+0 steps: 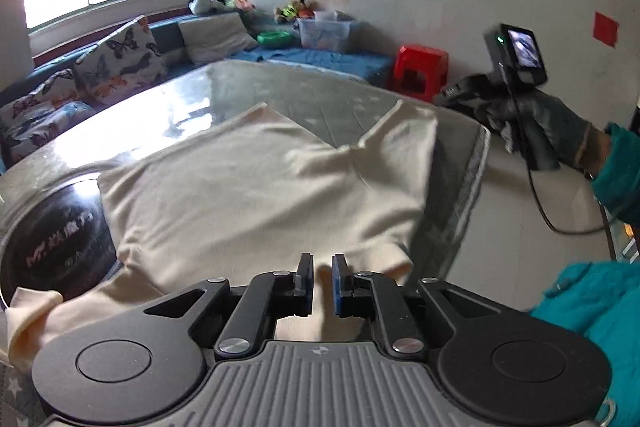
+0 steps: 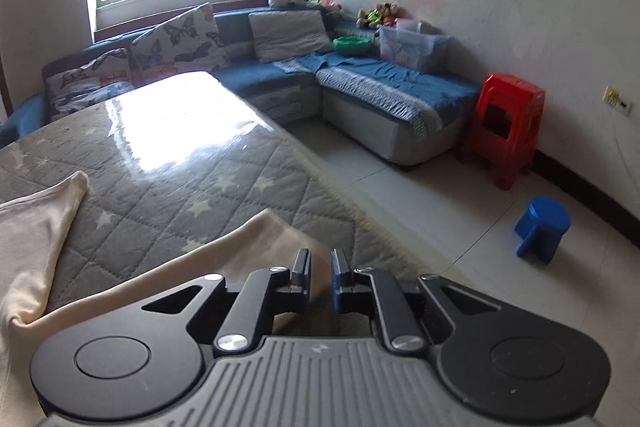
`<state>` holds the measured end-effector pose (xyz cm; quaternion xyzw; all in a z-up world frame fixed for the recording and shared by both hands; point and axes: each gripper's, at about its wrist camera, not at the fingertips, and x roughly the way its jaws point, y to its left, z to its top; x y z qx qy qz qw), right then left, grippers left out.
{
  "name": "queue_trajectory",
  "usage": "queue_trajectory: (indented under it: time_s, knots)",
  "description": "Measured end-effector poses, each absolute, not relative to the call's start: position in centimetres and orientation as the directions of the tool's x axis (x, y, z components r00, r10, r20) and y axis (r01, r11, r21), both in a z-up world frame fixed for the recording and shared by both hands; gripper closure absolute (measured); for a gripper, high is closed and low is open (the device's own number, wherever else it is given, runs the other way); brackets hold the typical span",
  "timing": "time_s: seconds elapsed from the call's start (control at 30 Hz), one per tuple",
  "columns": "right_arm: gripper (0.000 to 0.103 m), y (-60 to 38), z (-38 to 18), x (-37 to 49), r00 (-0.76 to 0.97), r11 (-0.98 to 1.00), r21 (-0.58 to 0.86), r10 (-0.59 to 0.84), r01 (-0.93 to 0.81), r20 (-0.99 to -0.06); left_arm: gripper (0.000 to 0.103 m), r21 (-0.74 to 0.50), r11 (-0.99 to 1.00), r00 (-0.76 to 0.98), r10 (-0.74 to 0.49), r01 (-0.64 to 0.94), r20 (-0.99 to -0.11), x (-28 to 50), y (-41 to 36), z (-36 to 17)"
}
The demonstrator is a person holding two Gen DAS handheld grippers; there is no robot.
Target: Fold clothes
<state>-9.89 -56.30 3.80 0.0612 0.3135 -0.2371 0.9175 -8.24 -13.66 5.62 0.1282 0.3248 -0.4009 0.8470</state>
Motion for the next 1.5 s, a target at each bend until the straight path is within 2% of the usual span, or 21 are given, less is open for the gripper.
queue_trajectory:
  time_s: [0.07,0.13,0.23,0.33,0.6,0.67,0.73,0.9,1.13,1.3,1.5]
  knots:
    - [0.092,-55.6,4.3,-9.9,0.709,0.893,-0.058,-0.392,0.446,-0.586,0.092,-0.063,0.663,0.471,-0.592,0.746,-0.654,-7.4,-14.2,5.1]
    - [0.092,-54.9,4.5,-9.7,0.733,0.924,-0.035,-0.324,0.38,-0.598,0.092,-0.083,0.679,0.474,-0.588,0.729,-0.656,-6.5,-14.7,4.5]
    - [0.085,-54.0,4.2,-9.1,0.751,0.953,0.01,-0.231,0.302,-0.619,0.092,-0.103,0.695,0.469,-0.579,0.712,-0.666,-5.6,-15.6,3.4]
    - [0.084,-53.7,3.4,-8.3,0.748,0.962,0.02,-0.197,0.271,-0.634,0.092,-0.124,0.672,0.431,-0.593,0.73,-0.68,-6.0,-16.4,2.4]
    - [0.082,-54.7,1.5,-7.2,0.705,0.951,-0.038,-0.255,0.308,-0.662,0.092,-0.178,0.649,0.381,-0.621,0.74,-0.685,-6.8,-17.1,1.5]
    - [0.082,-55.0,1.4,-6.8,0.694,0.943,-0.072,-0.288,0.324,-0.66,0.091,-0.202,0.647,0.37,-0.633,0.735,-0.681,-6.8,-17.3,1.4]
    - [0.082,-55.3,1.3,-6.3,0.682,0.934,-0.096,-0.318,0.343,-0.659,0.085,-0.2,0.637,0.366,-0.64,0.745,-0.676,-7.1,-17.5,1.4]
    - [0.082,-55.2,2.0,-5.5,0.672,0.934,-0.107,-0.322,0.342,-0.667,0.085,-0.197,0.64,0.375,-0.642,0.743,-0.669,-7.0,-16.7,2.3]
    - [0.082,-51.6,4.7,-3.4,0.742,0.988,-0.063,-0.149,0.144,-0.653,0.083,-0.178,0.758,0.515,-0.576,0.628,-0.635,-3.6,-13.3,4.1]
    - [0.082,-47.8,5.6,0.0,0.751,1.0,-0.004,0.001,-0.004,-0.66,0.083,-0.196,0.845,0.57,-0.488,0.497,-0.661,-0.3,-11.2,3.1]
    - [0.082,-44.5,4.7,5.4,0.717,0.995,0.048,0.098,-0.09,-0.69,0.083,-0.215,0.891,0.572,-0.426,0.4,-0.701,0.5,-8.8,1.9]
